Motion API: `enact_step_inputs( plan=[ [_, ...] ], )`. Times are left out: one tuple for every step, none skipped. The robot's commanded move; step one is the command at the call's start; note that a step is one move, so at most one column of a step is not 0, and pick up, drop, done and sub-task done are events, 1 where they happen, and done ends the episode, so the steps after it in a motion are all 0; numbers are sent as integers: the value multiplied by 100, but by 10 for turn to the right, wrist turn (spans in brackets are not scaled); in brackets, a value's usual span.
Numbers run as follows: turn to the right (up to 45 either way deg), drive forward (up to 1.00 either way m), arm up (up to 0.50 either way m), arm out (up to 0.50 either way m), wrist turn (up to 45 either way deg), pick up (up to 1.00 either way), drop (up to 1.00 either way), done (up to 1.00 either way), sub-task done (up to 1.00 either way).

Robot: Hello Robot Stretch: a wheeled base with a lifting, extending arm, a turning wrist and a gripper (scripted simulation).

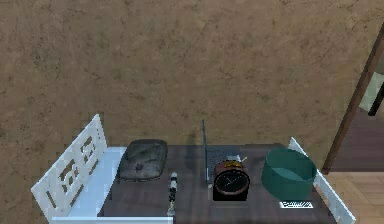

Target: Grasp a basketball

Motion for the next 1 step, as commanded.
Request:
enact_step_inputs(
  plan=[
    [0, 0, 16, 0, 0, 0, 0, 0, 0]
  ],
)
